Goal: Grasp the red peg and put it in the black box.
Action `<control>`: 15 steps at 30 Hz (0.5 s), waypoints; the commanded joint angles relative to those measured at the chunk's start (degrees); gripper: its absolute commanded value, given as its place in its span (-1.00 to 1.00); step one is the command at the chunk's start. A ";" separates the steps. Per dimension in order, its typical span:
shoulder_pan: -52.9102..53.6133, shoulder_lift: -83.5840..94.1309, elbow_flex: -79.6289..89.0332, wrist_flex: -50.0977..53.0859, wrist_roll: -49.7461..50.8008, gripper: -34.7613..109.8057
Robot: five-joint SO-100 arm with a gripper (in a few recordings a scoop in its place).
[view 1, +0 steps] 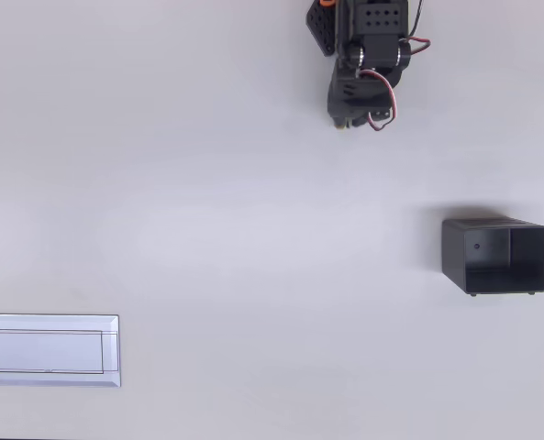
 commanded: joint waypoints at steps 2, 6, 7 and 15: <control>-0.44 -2.37 0.53 1.76 -0.97 -0.52; -0.53 -2.37 0.53 1.76 -0.79 -0.52; -0.53 -2.37 0.53 1.76 -0.62 -0.52; -0.53 -2.37 0.53 1.76 -0.62 -0.52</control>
